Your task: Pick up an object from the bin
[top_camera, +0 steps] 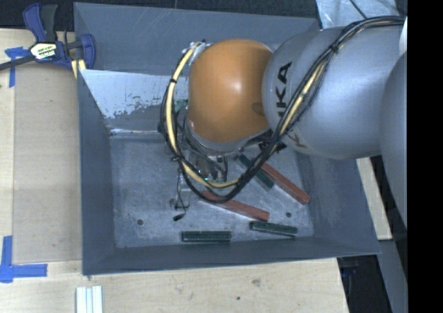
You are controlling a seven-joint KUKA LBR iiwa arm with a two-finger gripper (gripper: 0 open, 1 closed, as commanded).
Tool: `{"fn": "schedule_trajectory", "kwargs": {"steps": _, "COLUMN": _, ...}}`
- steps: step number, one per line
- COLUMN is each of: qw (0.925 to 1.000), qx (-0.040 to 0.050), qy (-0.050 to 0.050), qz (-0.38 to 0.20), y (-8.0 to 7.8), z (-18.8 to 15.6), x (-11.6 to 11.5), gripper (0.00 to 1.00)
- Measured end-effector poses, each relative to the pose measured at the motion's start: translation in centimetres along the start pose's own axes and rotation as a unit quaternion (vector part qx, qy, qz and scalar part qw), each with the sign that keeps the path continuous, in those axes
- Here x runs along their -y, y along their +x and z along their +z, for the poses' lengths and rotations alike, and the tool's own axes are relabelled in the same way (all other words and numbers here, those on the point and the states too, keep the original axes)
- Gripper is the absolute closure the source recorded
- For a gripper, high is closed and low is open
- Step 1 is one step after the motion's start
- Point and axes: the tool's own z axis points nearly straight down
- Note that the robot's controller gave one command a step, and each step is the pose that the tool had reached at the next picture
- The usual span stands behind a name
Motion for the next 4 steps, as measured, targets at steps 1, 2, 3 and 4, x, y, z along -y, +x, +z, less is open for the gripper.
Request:
{"fn": "schedule_trajectory", "kwargs": {"steps": 1, "qw": 0.9997, "qx": -0.0023, "qy": 0.002, "qz": 0.025, "y": -0.1, "z": 7.5, "x": 4.9, "gripper": 0.00}}
{"fn": "schedule_trajectory", "kwargs": {"steps": 2, "qw": 0.9877, "qx": -0.0006, "qy": 0.001, "qz": -0.156, "y": -2.5, "z": 12.8, "x": 10.2, "gripper": 0.00}}
{"fn": "schedule_trajectory", "kwargs": {"steps": 3, "qw": 0.9847, "qx": 0.0039, "qy": 0.003, "qz": -0.174, "y": -7.4, "z": 12.6, "x": 16.3, "gripper": 0.00}}
{"fn": "schedule_trajectory", "kwargs": {"steps": 4, "qw": 0.9811, "qx": 0.0008, "qy": 0.002, "qz": -0.193, "y": -3.1, "z": 10.2, "x": 24.2, "gripper": 0.00}}
